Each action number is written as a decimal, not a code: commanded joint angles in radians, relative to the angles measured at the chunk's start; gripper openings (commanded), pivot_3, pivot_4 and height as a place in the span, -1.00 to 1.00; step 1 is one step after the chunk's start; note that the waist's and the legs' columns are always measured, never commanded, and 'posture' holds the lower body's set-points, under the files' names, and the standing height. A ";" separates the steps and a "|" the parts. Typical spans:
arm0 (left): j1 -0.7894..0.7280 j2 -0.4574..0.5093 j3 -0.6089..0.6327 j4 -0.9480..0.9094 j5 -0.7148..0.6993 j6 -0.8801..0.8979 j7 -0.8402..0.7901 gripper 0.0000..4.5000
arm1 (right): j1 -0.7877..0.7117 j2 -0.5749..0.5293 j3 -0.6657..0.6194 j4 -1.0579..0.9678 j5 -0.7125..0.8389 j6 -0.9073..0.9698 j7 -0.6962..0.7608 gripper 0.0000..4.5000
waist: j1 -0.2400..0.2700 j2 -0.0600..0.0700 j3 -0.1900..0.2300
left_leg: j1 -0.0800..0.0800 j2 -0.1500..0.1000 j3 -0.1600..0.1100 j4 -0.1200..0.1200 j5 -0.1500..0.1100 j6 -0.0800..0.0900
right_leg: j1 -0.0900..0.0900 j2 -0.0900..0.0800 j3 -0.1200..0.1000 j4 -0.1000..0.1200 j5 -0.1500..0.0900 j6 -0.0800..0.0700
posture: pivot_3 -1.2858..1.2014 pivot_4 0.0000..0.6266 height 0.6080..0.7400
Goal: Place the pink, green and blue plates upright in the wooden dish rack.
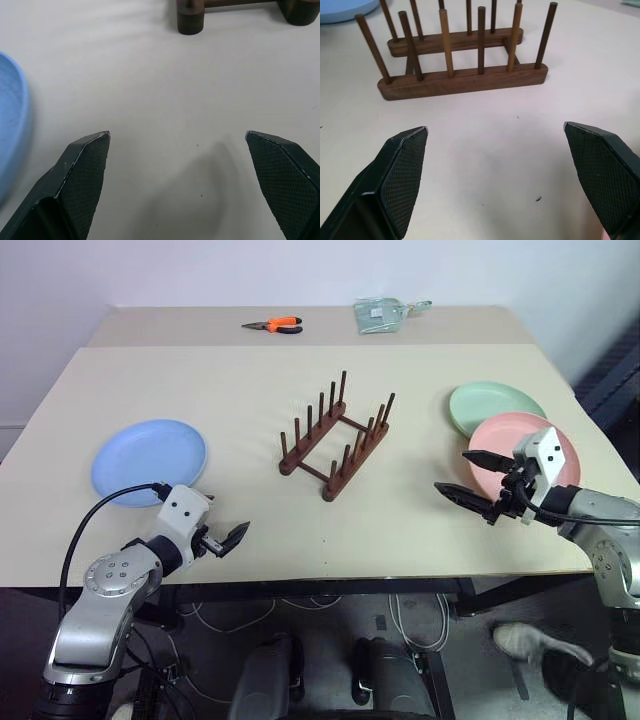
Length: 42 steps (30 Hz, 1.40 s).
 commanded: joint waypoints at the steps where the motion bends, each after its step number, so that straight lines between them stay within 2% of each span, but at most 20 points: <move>1: -0.004 0.001 -0.003 -0.041 -0.002 -0.004 0.015 1.00 | -0.008 0.012 0.002 -0.023 -0.014 -0.034 -0.018 0.98 | 0.000 0.000 0.000 | 0.000 0.000 0.000 0.000 0.000 0.000 | 0.000 0.000 0.000 0.000 0.000 0.000 | 0.03 -0.52 1.00; 8: 0.008 -0.010 -0.066 -0.076 -0.007 -0.005 0.011 1.00 | -0.014 0.028 0.024 -0.053 -0.011 -0.035 -0.037 0.98 | 0.000 0.000 0.000 | 0.000 0.000 0.000 0.000 0.000 0.000 | 0.000 0.000 0.000 0.000 0.000 0.000 | 0.03 -0.52 1.00; 14: -0.058 -0.062 -0.241 -0.067 0.022 -0.003 0.019 1.00 | 0.030 0.030 0.076 -0.132 0.015 0.032 -0.022 0.98 | 0.003 0.000 0.000 | 0.000 0.000 0.000 0.000 0.000 0.000 | 0.000 0.000 0.000 0.000 0.000 0.000 | 0.03 -0.52 1.00; 17: -0.160 -0.171 -0.354 0.042 0.096 0.003 0.103 1.00 | 0.041 0.064 0.096 -0.175 0.007 0.035 -0.068 0.98 | 0.004 0.000 0.000 | 0.000 -0.001 0.000 0.000 0.000 0.001 | 0.001 0.000 0.000 0.000 0.000 0.000 | 0.03 -0.52 1.00; 20: -0.240 -0.260 -0.418 0.165 0.165 -0.008 0.178 1.00 | 0.065 0.082 0.102 -0.211 0.002 0.035 -0.096 0.98 | 0.003 0.000 0.000 | 0.000 -0.001 0.000 0.001 0.000 0.001 | 0.001 0.001 0.000 0.000 0.000 0.001 | 0.03 -0.52 1.00; 27: -0.382 -0.416 -0.480 0.405 0.208 -0.041 0.220 1.00 | 0.150 0.092 0.091 -0.299 -0.003 0.033 -0.156 0.98 | 0.007 0.000 0.000 | 0.001 -0.001 0.000 0.002 -0.003 0.005 | 0.003 0.000 0.000 0.000 0.000 0.003 | 0.03 -0.52 1.00; 30: -0.426 -0.470 -0.458 0.469 0.209 -0.057 0.247 0.62 | 0.165 0.086 0.090 -0.315 -0.010 0.029 -0.171 1.00 | 0.010 0.000 -0.001 | 0.001 -0.002 -0.001 0.003 -0.004 0.008 | 0.004 0.000 -0.001 0.000 0.000 0.003 | 0.03 -0.52 1.00; 32: -0.438 -0.479 -0.450 0.484 0.210 -0.070 0.248 0.21 | 0.162 0.088 0.093 -0.322 -0.012 0.035 -0.184 1.00 | 0.014 0.000 -0.001 | 0.001 -0.002 -0.001 0.003 -0.004 0.008 | 0.004 0.000 -0.001 0.000 0.000 0.003 | 0.03 -0.52 1.00; 33: -0.440 -0.478 -0.448 0.488 0.210 -0.075 0.244 -0.07 | 0.160 0.089 0.094 -0.324 -0.015 0.036 -0.189 1.00 | 0.014 0.000 -0.001 | 0.001 -0.002 -0.001 0.003 -0.004 0.008 | 0.004 0.000 -0.001 0.000 0.000 0.003 | 0.03 -0.52 1.00; 36: -0.445 -0.449 -0.470 0.481 0.212 -0.102 0.179 -0.66 | 0.158 0.084 0.093 -0.321 -0.018 0.036 -0.193 1.00 | 0.016 0.000 -0.001 | 0.001 -0.001 -0.001 0.003 -0.004 0.008 | 0.004 0.000 -0.001 0.000 0.000 0.003 | 0.03 -0.52 1.00; 39: -0.444 -0.372 -0.504 0.458 0.203 -0.187 0.050 -0.66 | 0.163 0.074 0.083 -0.312 -0.018 0.036 -0.190 1.00 | 0.017 0.000 -0.001 | 0.001 -0.002 -0.001 0.003 -0.004 0.008 | 0.004 0.000 -0.001 -0.001 0.000 0.003 | 0.03 -0.52 1.00; 42: -0.455 -0.264 -0.493 0.460 0.139 -0.269 -0.153 -0.66 | 0.173 0.059 0.057 -0.287 -0.027 0.024 -0.187 1.00 | 0.018 0.000 -0.001 | 0.001 -0.002 -0.001 0.003 -0.002 0.004 | 0.003 0.000 -0.001 -0.001 0.000 0.003 | 0.03 -0.52 1.00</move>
